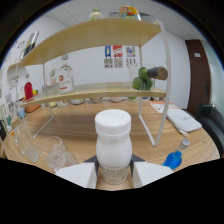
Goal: Make me a cup of Mount Fuji.
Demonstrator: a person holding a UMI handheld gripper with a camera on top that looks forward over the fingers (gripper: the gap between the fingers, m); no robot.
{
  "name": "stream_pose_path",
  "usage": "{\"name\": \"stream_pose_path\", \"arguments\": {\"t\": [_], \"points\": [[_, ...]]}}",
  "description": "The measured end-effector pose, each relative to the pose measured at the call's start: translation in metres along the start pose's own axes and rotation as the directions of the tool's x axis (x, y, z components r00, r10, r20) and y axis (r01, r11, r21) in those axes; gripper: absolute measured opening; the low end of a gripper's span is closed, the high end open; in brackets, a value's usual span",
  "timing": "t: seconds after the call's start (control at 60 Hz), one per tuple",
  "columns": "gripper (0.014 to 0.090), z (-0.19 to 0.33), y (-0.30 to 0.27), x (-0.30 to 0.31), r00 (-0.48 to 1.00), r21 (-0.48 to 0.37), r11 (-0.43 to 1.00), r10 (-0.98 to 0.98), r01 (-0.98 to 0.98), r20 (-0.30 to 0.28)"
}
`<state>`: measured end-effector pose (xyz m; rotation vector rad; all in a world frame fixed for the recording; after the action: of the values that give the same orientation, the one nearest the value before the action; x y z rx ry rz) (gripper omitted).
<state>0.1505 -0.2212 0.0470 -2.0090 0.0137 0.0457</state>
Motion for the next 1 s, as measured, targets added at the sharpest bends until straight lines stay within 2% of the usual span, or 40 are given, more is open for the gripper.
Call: {"name": "stream_pose_path", "arguments": {"t": [0.067, 0.15, 0.183, 0.333, 0.433, 0.667, 1.0], "points": [[0.0575, -0.004, 0.000, 0.006, 0.999, -0.011, 1.000, -0.004, 0.004, -0.035], [0.0813, -0.016, -0.012, 0.008, 0.998, -0.003, 1.000, -0.008, 0.008, -0.069], [0.0862, -0.023, -0.018, 0.008, 0.997, 0.000, 1.000, -0.002, 0.002, -0.078], [0.0855, -0.063, -0.051, -0.004, 0.992, 0.011, 1.000, 0.009, -0.008, -0.128], [0.0854, -0.090, -0.063, -0.023, 0.988, -0.014, 1.000, -0.013, 0.011, -0.153], [0.0863, -0.136, -0.062, -0.091, 0.990, -0.071, 0.997, -0.005, -0.005, -0.139], [0.0860, -0.154, -0.045, -0.141, 0.993, -0.120, 0.993, -0.006, -0.008, -0.120]]}}
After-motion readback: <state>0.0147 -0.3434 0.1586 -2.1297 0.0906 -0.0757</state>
